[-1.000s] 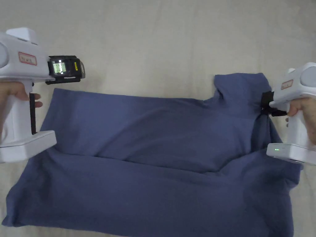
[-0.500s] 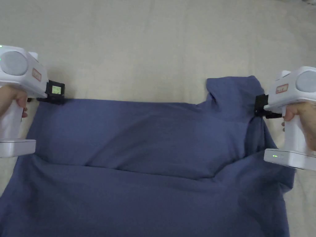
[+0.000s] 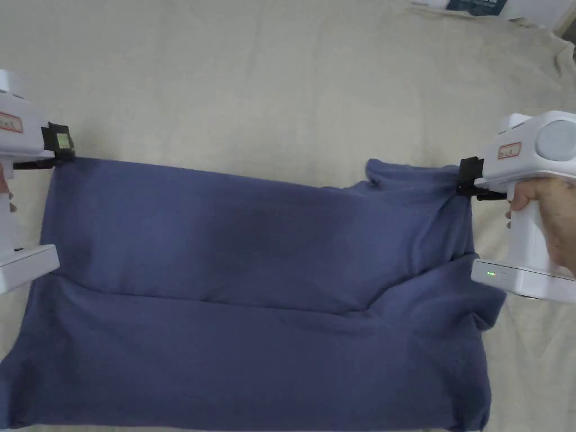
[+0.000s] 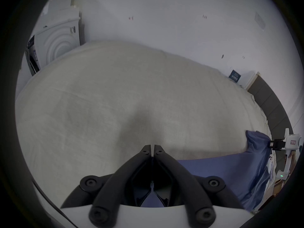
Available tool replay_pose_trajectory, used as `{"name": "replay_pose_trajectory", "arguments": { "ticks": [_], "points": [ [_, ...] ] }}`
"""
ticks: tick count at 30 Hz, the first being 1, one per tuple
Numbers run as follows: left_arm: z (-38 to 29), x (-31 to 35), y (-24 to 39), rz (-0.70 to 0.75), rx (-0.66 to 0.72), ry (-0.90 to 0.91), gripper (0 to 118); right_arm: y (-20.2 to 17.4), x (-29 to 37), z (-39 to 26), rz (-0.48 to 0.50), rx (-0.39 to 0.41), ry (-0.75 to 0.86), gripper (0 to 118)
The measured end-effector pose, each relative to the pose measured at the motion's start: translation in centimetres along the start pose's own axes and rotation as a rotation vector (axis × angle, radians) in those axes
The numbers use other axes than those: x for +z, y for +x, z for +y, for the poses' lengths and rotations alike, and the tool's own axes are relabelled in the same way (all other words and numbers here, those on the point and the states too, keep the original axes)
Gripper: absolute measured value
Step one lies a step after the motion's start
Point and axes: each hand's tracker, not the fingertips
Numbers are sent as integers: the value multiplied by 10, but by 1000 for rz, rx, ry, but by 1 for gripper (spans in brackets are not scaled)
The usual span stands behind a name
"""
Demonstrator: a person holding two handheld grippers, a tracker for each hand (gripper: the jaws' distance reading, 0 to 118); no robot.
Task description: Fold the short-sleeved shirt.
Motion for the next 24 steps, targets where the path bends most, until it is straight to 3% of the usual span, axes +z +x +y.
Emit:
{"name": "replay_pose_trajectory", "arguments": {
  "ticks": [13, 24],
  "points": [
    [-45, 127, -34, -94, 30, 137, 0, 31, 146, -92, 33, -61, 153, 3],
    [-153, 142, -45, -49, 22, 19, 0, 51, 135, -211, 5, -154, 20, 3]
  ]
}}
